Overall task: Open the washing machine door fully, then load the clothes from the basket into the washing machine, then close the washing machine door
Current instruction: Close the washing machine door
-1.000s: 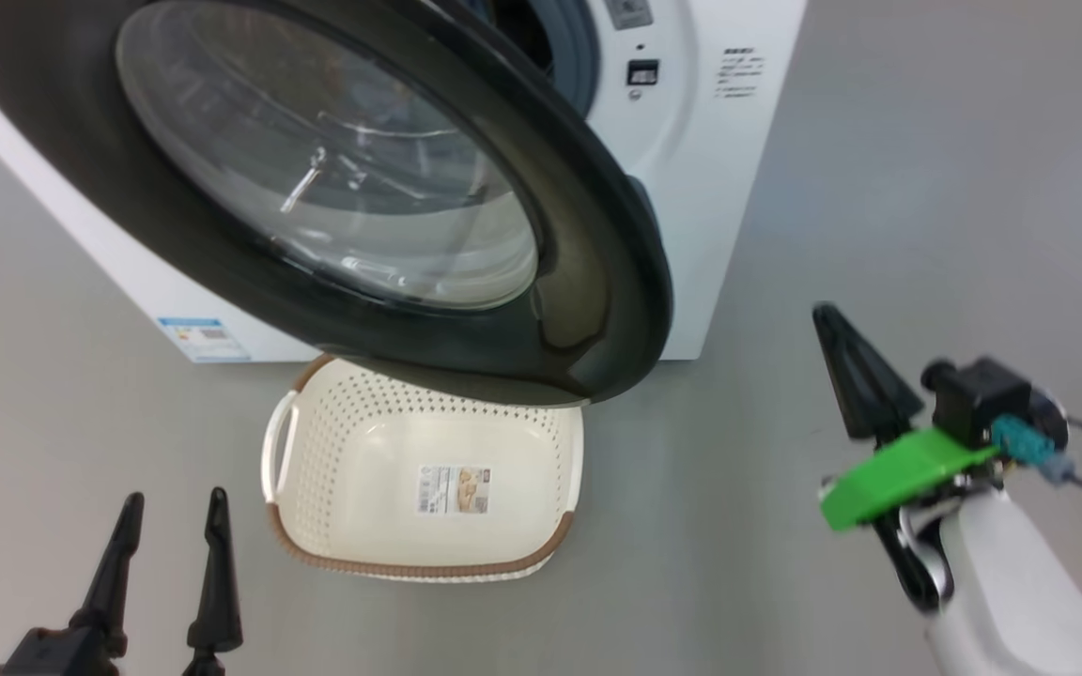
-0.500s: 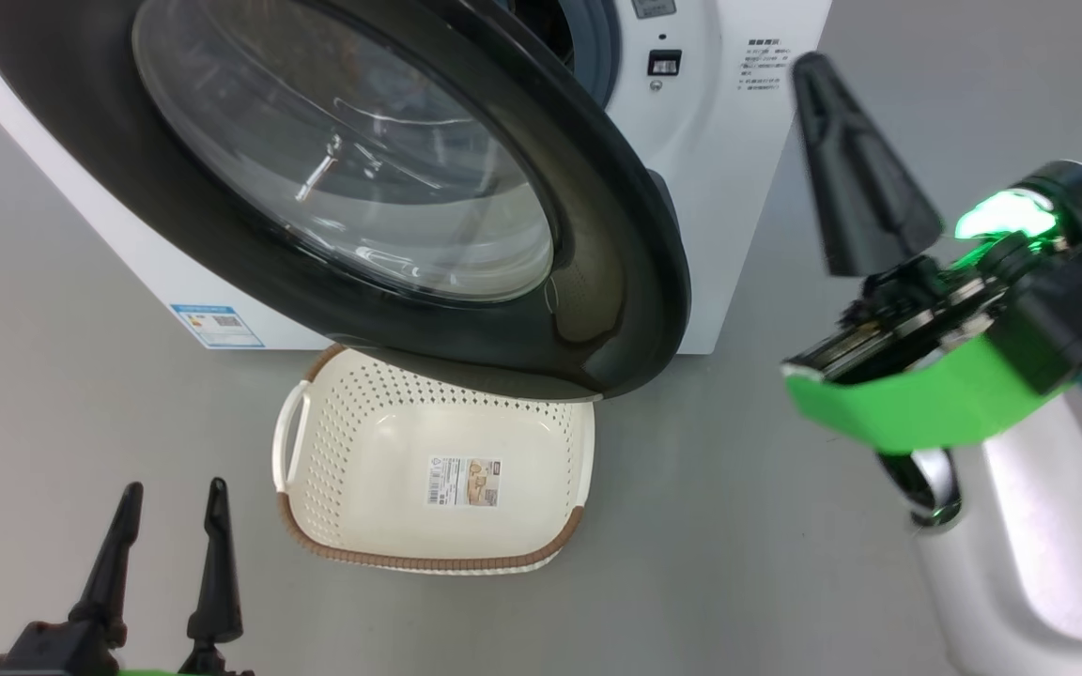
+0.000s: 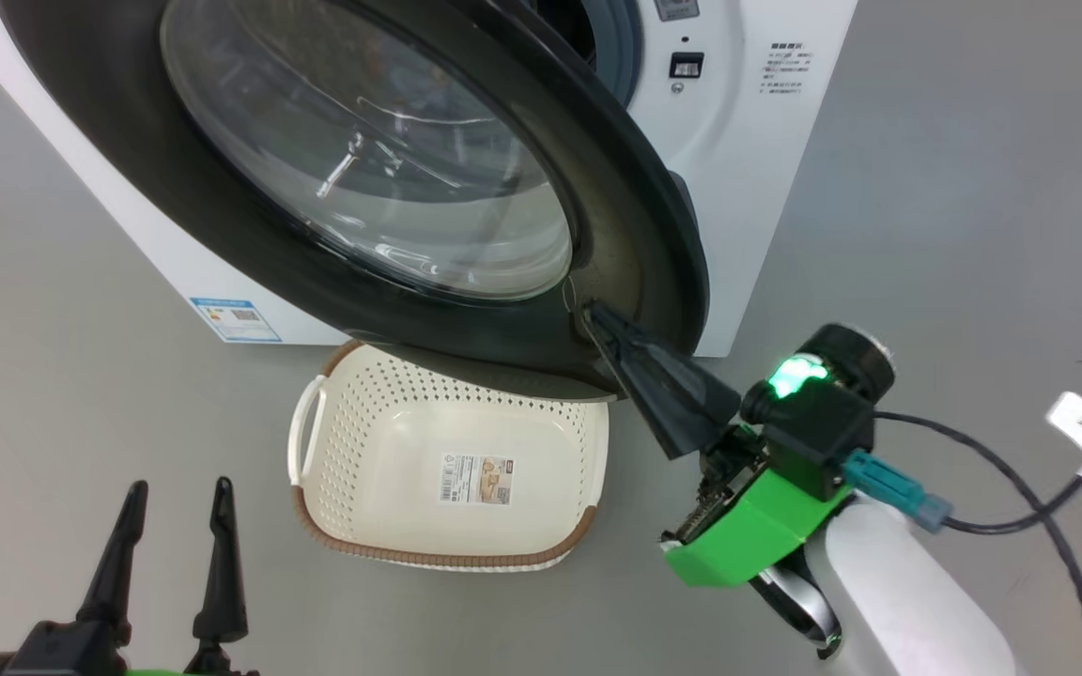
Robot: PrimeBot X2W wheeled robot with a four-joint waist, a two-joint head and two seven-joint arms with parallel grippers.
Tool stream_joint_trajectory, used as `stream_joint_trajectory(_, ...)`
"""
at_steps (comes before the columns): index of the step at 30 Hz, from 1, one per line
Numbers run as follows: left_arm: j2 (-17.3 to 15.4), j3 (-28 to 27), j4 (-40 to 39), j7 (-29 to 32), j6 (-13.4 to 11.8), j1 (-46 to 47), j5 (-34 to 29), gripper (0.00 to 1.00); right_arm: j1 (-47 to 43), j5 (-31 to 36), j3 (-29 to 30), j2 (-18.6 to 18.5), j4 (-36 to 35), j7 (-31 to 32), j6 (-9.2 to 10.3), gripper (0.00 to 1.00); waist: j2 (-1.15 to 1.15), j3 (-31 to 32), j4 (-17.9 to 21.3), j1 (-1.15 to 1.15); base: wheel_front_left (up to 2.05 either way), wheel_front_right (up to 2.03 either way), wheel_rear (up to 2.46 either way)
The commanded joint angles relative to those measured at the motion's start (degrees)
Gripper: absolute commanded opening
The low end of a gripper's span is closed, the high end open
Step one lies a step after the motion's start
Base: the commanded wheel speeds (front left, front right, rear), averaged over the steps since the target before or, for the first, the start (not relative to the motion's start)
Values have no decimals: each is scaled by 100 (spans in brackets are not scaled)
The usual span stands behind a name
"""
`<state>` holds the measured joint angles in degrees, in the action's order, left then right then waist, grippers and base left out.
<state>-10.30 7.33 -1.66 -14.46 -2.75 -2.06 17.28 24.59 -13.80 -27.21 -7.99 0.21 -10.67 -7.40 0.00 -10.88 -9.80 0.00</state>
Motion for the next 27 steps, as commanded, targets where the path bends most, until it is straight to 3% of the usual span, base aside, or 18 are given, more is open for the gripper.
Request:
stream_joint_trajectory(1, -89, -209, -127, -52, 24, 179, -42, 100, -4, -33, -108, 59, -53, -13, -9, 0, 0, -20, 0, 0, 0, 0, 0)
stream_joint_trajectory(14, 1, -236, -180, -53, 58, 312, -107, 100, 660, -251, 62, 72, 1737, -361, -9, 0, 0, -250, -79, 0, 0, 0, 0)
stream_joint_trajectory(27, 127, -323, -183, -53, 129, 404, -215, 100, 1008, -234, 351, 41, 2157, -430, -9, 0, 0, -445, -94, 0, 0, 0, 0)
